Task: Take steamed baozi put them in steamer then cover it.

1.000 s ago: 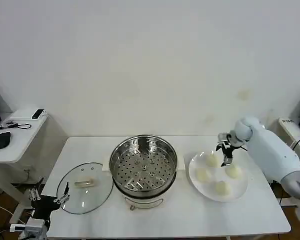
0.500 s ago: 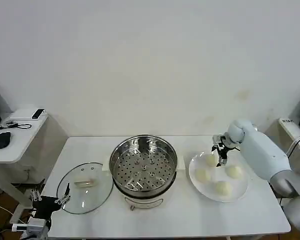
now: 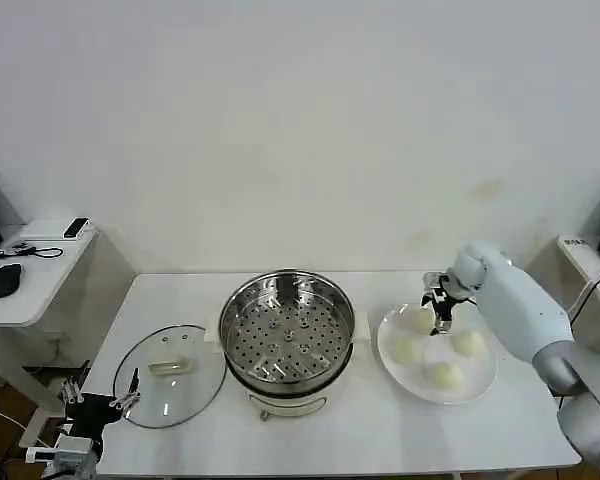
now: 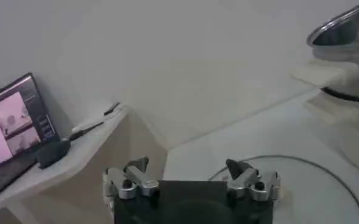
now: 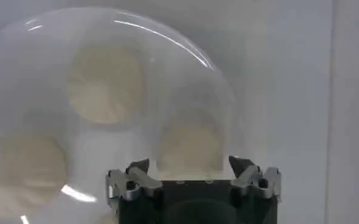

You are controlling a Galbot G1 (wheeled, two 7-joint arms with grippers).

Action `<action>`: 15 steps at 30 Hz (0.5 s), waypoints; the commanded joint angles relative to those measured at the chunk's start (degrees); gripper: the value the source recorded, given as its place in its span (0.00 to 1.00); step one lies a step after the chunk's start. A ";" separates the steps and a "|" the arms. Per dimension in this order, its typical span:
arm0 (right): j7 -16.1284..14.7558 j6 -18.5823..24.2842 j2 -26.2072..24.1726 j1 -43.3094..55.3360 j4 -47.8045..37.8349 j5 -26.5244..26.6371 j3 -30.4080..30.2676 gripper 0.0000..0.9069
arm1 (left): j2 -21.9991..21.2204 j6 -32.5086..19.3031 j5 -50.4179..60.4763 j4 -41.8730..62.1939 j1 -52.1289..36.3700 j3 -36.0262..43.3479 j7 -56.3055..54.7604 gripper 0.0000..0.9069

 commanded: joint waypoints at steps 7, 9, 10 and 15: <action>0.22 0.19 0.12 0.06 -0.77 -0.17 0.39 0.73 | -0.10 0.02 0.10 0.17 0.01 0.08 -0.05 1.00; 0.28 0.12 -0.03 0.15 -0.68 -0.05 0.42 0.73 | -0.19 0.03 0.15 0.13 -0.01 0.16 -0.08 1.00; 0.28 0.11 -0.13 0.20 -0.54 0.03 0.55 0.73 | -0.23 0.02 0.15 0.10 -0.04 0.20 -0.07 1.00; 0.17 -0.17 -1.11 0.43 0.86 0.64 1.19 0.73 | -0.27 0.04 0.23 0.06 -0.10 0.29 -0.12 1.00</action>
